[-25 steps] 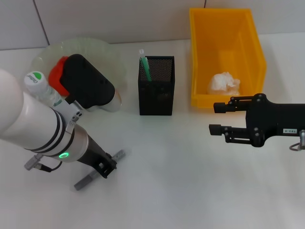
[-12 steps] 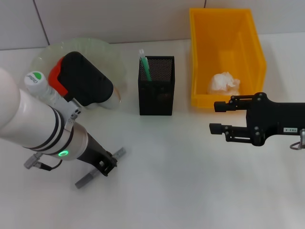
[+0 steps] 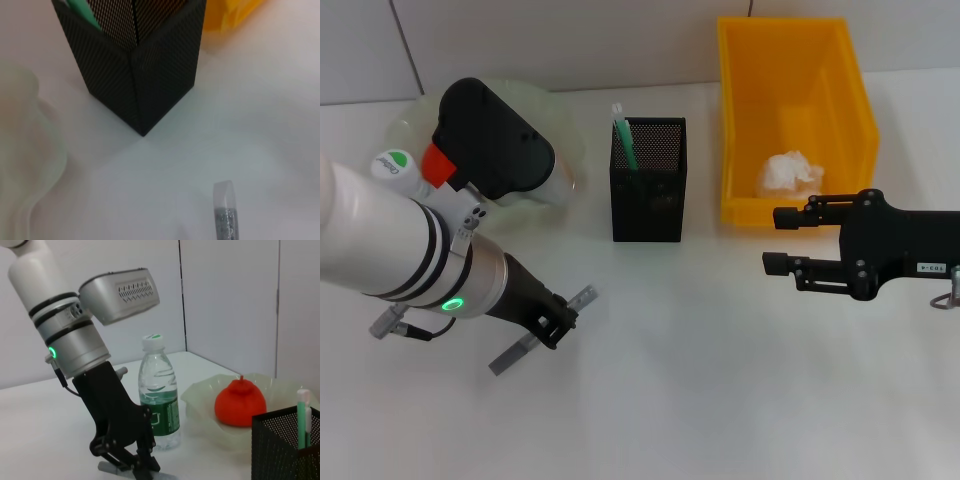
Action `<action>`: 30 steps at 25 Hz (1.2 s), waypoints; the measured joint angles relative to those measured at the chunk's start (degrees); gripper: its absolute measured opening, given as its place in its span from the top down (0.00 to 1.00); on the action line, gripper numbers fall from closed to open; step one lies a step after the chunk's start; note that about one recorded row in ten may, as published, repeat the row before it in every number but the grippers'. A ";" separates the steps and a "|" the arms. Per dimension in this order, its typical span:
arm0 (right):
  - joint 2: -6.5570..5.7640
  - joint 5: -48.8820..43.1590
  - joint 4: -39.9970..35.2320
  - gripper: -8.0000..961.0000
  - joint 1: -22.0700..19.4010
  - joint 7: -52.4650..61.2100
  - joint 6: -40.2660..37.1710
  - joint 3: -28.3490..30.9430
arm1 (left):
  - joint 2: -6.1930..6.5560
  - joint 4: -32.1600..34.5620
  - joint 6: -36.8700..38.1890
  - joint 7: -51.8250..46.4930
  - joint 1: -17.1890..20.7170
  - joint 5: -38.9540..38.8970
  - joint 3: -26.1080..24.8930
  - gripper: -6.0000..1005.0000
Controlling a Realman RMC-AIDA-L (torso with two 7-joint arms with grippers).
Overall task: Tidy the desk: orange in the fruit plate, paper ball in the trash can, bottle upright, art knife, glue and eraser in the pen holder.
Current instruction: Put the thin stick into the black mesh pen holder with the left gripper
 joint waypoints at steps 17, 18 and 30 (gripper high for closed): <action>0.01 0.31 0.31 0.40 -0.24 0.00 0.01 0.21 | 0.22 12.02 1.55 0.46 4.74 -3.85 -4.00 0.87; 0.03 0.33 0.33 0.40 -0.30 0.00 0.01 0.20 | 0.24 12.64 1.58 0.48 4.85 -4.37 -4.22 0.87; 0.17 0.44 0.36 0.40 -0.79 0.00 0.01 0.19 | 0.16 18.06 0.54 1.71 6.17 -10.70 -6.95 0.87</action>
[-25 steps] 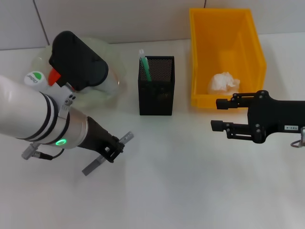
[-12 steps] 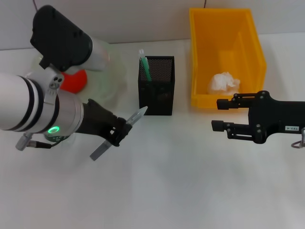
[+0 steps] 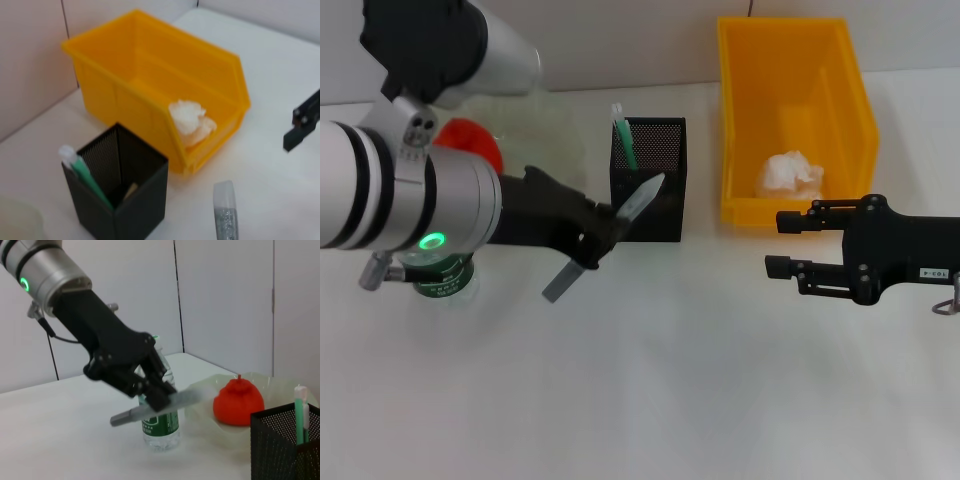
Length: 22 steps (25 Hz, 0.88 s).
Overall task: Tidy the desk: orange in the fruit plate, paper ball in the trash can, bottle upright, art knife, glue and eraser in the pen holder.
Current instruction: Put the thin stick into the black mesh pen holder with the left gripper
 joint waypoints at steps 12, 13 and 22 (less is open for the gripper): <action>0.10 0.00 0.87 0.40 -0.17 -0.27 -0.27 0.00 | 0.02 -0.80 -10.90 9.08 3.34 -10.65 -2.92 0.87; 0.10 0.00 0.89 0.40 -0.23 -0.29 -0.27 0.01 | 0.02 -0.80 -10.90 9.08 3.34 -10.65 -2.92 0.87; 0.10 0.00 1.04 0.40 -0.60 -0.50 -0.39 0.01 | -0.04 -7.84 -20.31 19.73 4.14 -20.84 -2.40 0.87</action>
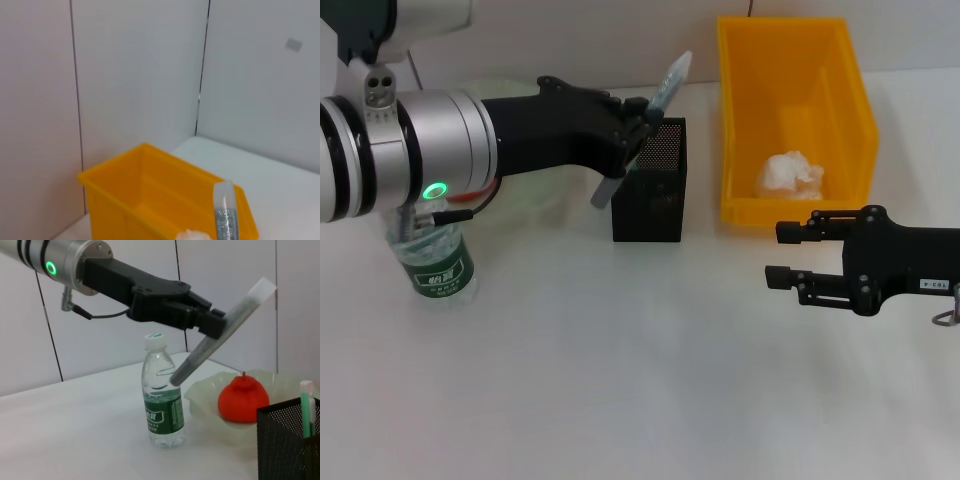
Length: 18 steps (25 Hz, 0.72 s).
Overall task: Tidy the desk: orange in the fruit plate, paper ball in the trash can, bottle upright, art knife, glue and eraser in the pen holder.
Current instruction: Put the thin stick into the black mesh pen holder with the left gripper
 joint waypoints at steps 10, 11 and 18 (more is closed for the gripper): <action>0.00 0.05 0.01 0.40 -0.40 -0.02 0.31 0.01 | -0.03 -8.44 -8.43 16.85 0.59 -16.10 -0.17 0.87; -0.02 0.05 0.01 0.40 -0.41 -0.02 0.35 0.04 | -0.04 -9.79 -9.19 18.81 0.50 -18.20 -0.17 0.87; -0.09 0.09 0.01 0.40 -0.45 0.03 0.39 0.74 | -0.25 -18.82 -11.57 30.57 -1.90 -29.82 0.15 0.87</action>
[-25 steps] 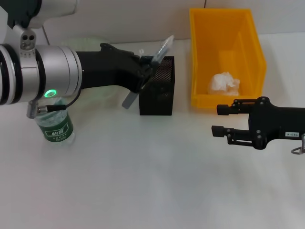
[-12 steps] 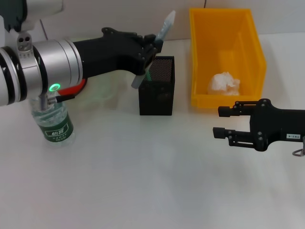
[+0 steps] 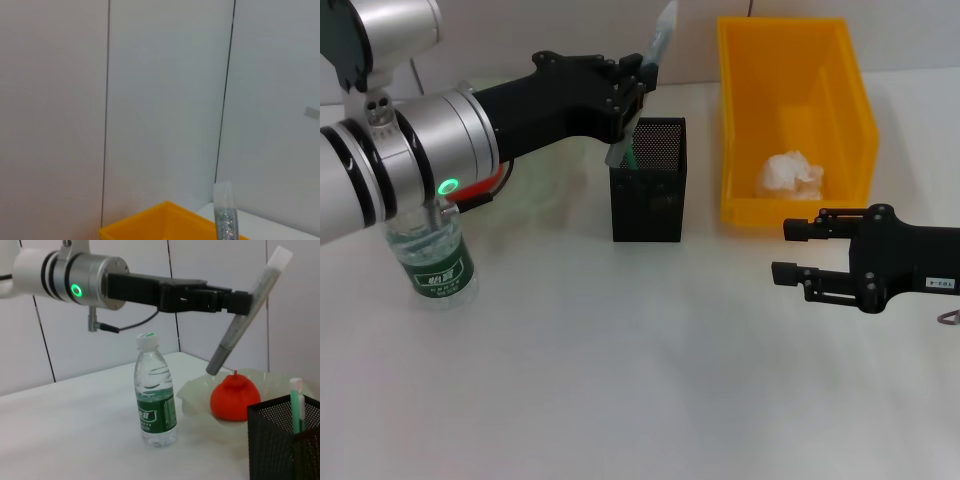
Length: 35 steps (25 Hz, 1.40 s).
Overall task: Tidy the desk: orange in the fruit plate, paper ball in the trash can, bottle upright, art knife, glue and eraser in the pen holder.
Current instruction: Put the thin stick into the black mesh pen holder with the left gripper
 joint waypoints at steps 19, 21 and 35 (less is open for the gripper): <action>0.18 0.11 0.00 0.40 -0.15 0.85 -0.20 0.14 | -0.14 -17.25 -0.10 26.94 -5.62 -26.17 0.69 0.87; 0.23 0.19 0.00 0.40 -0.18 0.85 -0.40 0.14 | -0.13 -17.91 -0.08 27.99 -5.81 -27.31 0.88 0.87; 0.27 0.35 0.72 0.40 -0.45 0.85 -0.57 0.14 | -0.21 -27.79 1.19 46.44 -8.47 -49.40 7.32 0.87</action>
